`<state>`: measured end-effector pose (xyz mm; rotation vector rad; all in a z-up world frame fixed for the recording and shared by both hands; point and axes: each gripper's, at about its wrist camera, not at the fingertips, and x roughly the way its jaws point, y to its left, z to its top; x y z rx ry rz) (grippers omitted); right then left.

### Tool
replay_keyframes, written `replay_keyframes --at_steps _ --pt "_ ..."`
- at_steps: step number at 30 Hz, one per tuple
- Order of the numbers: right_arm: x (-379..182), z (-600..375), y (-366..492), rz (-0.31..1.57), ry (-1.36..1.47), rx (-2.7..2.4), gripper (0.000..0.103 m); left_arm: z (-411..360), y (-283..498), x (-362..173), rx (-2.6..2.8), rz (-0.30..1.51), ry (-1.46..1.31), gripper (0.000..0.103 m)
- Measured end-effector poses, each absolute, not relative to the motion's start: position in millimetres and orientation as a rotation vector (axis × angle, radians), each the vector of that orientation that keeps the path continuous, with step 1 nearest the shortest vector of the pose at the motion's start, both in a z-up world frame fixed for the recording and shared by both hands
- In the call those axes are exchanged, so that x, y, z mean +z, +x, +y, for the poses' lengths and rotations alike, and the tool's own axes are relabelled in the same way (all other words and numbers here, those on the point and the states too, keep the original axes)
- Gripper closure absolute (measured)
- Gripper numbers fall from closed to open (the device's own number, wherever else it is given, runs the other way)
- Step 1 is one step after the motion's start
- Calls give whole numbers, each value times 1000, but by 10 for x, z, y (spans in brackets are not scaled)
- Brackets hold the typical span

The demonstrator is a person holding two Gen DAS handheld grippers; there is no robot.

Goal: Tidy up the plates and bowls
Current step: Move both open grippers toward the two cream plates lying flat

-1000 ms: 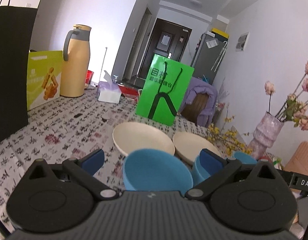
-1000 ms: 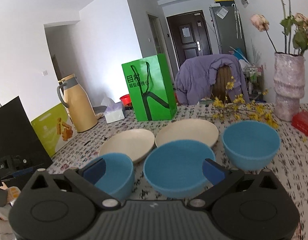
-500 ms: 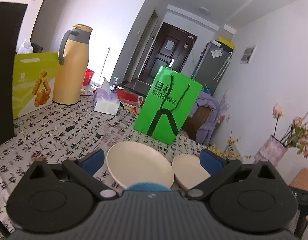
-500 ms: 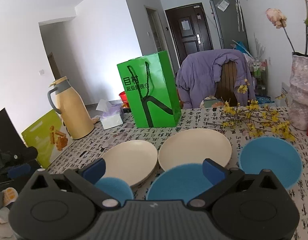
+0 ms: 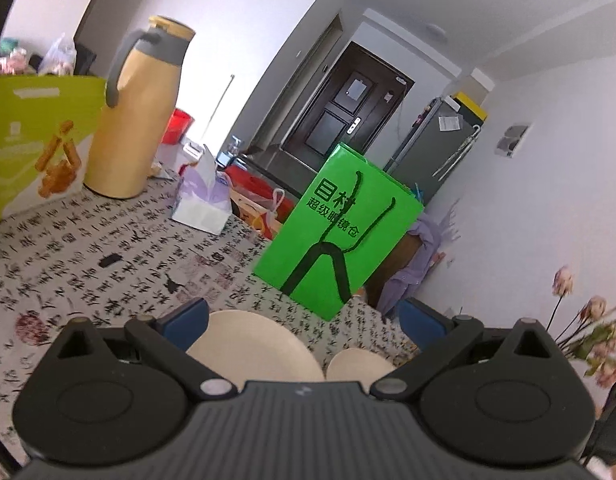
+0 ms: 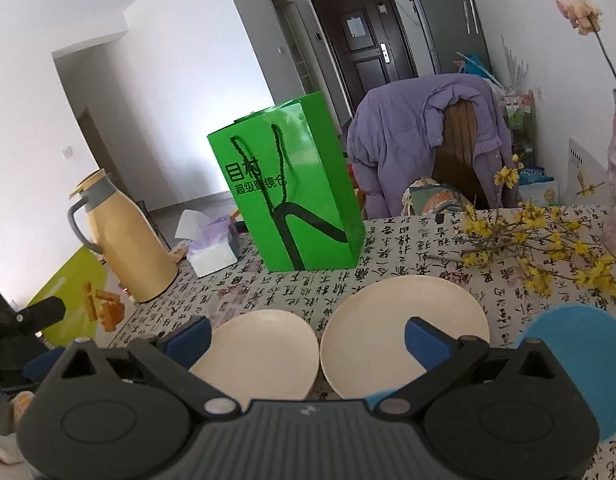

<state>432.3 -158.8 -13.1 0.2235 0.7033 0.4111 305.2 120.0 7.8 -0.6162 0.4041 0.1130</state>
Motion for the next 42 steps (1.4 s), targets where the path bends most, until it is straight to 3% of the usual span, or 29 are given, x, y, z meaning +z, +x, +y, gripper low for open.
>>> replay_keyframes --at_steps 12,26,35,42 --pt "-128 -1168 4935 776 199 375 0 1582 3821 -43 146 461 -760 0" --pt "-819 -529 5254 975 87 333 2 2007 4260 -871 173 689 -770 0" --pt "-962 -388 5064 1044 98 296 12 1929 4241 -880 190 730 -628 0" --pt "-1113 -385 4963 1103 128 237 30 1995 4198 -1138 173 764 -610 0"
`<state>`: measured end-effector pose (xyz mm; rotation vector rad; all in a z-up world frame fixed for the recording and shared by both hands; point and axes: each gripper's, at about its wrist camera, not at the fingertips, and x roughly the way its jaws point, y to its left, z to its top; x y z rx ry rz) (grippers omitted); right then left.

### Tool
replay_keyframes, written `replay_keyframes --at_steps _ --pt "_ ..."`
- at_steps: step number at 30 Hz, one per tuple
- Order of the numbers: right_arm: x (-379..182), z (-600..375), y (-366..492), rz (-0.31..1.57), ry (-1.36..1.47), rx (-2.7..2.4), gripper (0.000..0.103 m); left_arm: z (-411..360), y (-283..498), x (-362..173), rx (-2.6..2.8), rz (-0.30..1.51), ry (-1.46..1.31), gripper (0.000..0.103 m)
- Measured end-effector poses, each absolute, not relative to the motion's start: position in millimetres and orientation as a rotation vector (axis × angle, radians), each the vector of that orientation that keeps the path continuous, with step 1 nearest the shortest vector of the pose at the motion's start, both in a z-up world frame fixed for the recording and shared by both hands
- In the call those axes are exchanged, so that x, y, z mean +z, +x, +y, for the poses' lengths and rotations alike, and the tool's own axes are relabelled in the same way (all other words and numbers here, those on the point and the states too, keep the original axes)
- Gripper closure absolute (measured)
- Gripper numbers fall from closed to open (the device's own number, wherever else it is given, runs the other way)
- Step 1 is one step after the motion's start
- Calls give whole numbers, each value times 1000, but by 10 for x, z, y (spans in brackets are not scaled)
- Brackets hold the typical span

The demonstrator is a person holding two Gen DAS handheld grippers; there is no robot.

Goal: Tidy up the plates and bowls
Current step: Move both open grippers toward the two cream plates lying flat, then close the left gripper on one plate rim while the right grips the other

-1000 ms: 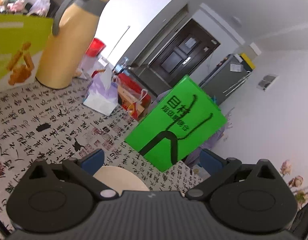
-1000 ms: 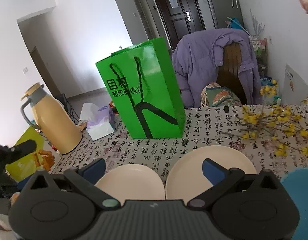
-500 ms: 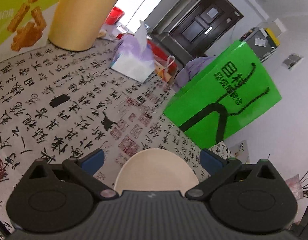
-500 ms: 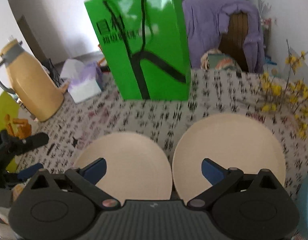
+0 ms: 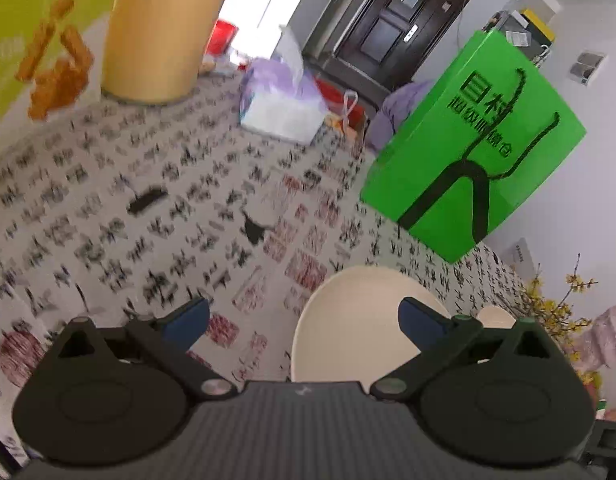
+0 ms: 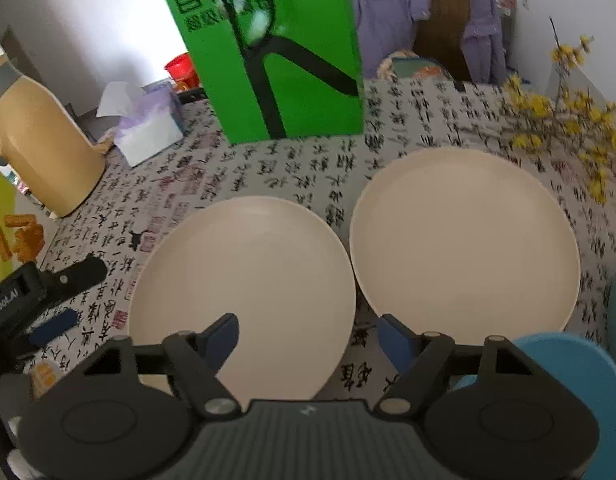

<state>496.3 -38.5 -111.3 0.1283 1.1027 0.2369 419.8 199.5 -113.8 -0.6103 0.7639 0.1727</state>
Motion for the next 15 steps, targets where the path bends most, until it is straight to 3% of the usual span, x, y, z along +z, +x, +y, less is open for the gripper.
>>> replay_keyframes --at_steps 3,10,12,15 --pt "-1168 -390 4971 1125 166 242 41 1982 4248 -1201 160 784 -596 2" --pt "-1236 -339 4967 1098 126 192 44 1896 4291 -1297 141 816 -574 7" --pt "-1241 -331 4969 1097 126 198 49 1880 4310 -1332 165 826 -550 15" --pt "-1239 -324 4953 1098 138 214 54 1884 4317 -1366 168 835 -543 20"
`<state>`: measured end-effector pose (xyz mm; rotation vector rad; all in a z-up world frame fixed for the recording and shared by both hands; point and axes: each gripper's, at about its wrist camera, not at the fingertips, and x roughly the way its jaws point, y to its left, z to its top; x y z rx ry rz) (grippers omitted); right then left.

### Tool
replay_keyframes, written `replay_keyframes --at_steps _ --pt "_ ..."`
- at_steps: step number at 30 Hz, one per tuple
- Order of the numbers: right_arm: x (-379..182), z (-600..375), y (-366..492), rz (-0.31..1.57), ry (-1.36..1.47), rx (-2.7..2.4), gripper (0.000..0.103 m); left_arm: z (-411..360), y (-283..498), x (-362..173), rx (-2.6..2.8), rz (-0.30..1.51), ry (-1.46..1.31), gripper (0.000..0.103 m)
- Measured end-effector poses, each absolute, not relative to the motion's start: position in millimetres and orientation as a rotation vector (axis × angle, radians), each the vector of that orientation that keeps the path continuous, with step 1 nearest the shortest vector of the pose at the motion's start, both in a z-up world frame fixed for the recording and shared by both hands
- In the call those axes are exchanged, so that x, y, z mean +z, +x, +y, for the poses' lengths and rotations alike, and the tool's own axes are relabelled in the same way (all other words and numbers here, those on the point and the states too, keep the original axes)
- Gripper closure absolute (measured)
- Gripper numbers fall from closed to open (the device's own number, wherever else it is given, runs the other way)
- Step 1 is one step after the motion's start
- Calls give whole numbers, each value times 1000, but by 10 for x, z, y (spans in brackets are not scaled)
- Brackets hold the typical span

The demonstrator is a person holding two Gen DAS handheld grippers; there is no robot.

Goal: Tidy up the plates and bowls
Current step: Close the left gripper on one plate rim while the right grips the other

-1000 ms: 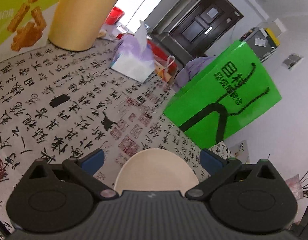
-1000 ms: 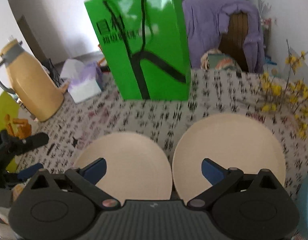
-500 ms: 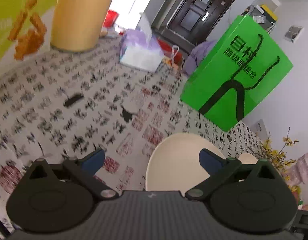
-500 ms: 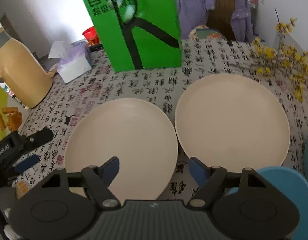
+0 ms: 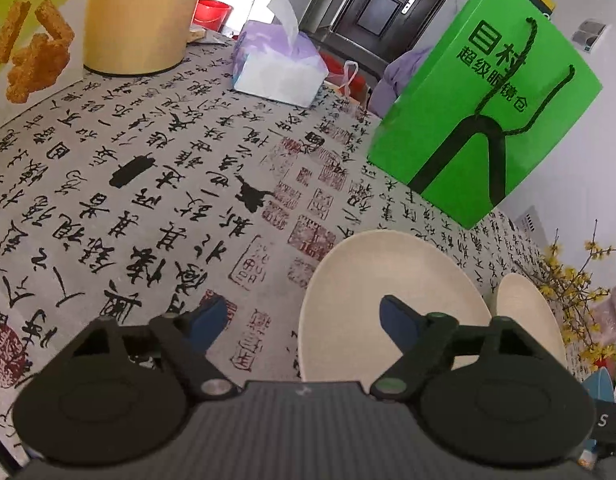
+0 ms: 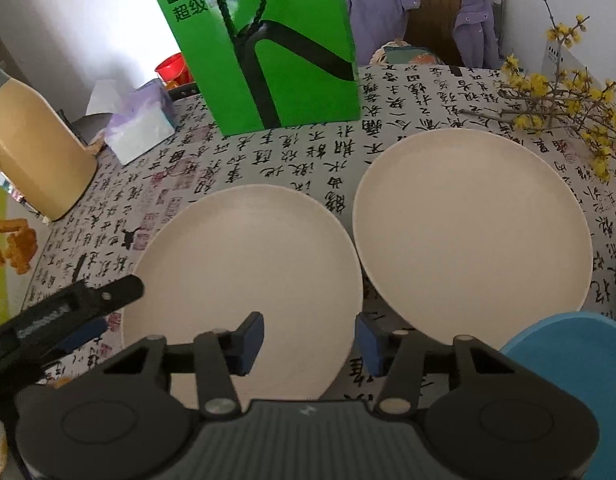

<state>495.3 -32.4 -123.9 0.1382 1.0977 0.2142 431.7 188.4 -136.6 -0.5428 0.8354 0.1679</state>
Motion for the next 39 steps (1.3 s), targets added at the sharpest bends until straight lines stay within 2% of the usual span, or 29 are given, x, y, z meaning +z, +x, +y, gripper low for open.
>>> replay_keyframes --at_steps 6,10,16,21,32,36,39 --pt "-1259 -233 4983 1088 62 186 57 1836 4340 -1393 189 836 -490 32" --pt "-1281 -183 5062 1082 18 165 62 1827 4353 -1411 187 840 -485 33" --pt "-1331 -153 5130 1097 3 154 62 1859 4376 -1458 196 851 -497 33" --pt "-1371 -110 5173 1095 -15 148 63 1834 4381 -1457 191 846 -485 43" --pt "-1433 18 5242 1057 -129 159 65 1806 4384 -1471 207 839 -456 48" --pt "-1459 67 5257 1033 -181 166 68 1783 4390 -1474 218 836 -433 52" --pt "-1472 67 5269 1024 -204 170 76 1762 4394 -1477 206 836 -423 57"
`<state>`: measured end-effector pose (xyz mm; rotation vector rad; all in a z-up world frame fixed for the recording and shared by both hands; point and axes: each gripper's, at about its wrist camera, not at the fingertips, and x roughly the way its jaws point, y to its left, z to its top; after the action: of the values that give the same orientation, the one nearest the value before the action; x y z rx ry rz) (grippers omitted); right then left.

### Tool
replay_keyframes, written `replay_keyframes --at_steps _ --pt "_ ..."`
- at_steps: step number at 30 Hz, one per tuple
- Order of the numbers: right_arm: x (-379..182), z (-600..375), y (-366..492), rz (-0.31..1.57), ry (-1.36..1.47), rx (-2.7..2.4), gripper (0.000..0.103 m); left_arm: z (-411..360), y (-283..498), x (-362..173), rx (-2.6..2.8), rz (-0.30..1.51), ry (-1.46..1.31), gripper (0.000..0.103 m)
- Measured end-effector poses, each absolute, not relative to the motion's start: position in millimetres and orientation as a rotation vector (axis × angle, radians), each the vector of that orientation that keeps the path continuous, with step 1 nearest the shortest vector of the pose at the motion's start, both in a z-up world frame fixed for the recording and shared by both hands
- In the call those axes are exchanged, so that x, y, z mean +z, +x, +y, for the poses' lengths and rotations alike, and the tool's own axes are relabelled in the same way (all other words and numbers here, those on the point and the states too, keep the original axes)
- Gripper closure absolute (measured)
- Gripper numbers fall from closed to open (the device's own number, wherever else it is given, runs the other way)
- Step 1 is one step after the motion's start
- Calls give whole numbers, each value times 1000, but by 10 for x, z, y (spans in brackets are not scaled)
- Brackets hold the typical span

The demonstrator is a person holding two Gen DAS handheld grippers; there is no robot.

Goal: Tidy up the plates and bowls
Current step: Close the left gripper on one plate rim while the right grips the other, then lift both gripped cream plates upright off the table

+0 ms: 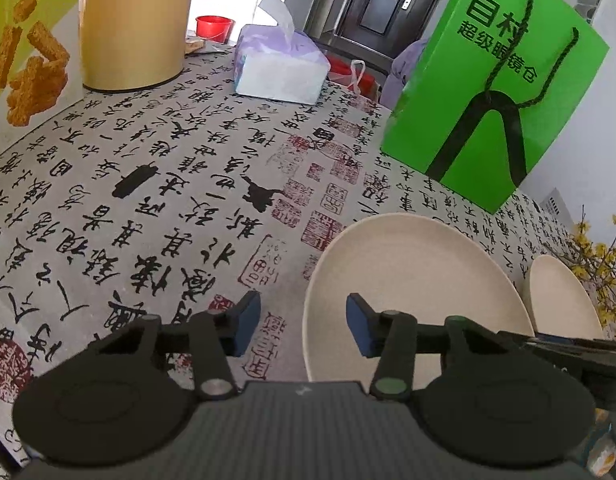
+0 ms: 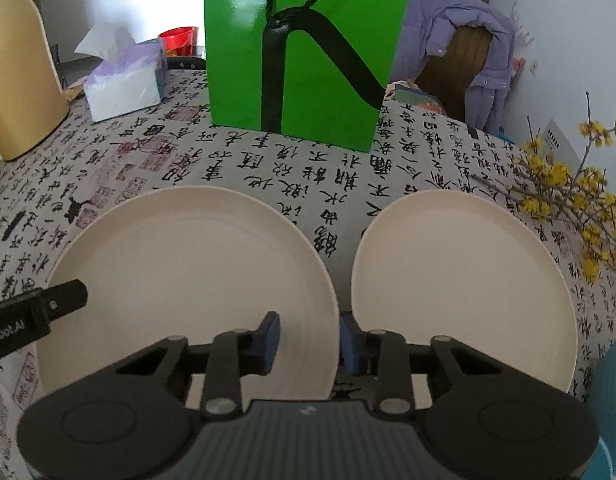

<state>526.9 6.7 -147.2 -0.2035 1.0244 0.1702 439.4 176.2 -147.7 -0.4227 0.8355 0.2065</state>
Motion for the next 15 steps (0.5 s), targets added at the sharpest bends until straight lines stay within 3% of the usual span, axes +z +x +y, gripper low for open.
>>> replay_keyframes --at_steps 3,6,15 --pt "-1471 70 5269 1016 -238 183 88 1752 4403 -1490 166 844 -430 72" --pt "-1467 36 5292 1030 -219 202 88 1738 4402 -1499 172 840 -412 81" --pt "-1480 26 5280 1018 -229 223 89 1728 4406 -1507 187 830 -399 85"
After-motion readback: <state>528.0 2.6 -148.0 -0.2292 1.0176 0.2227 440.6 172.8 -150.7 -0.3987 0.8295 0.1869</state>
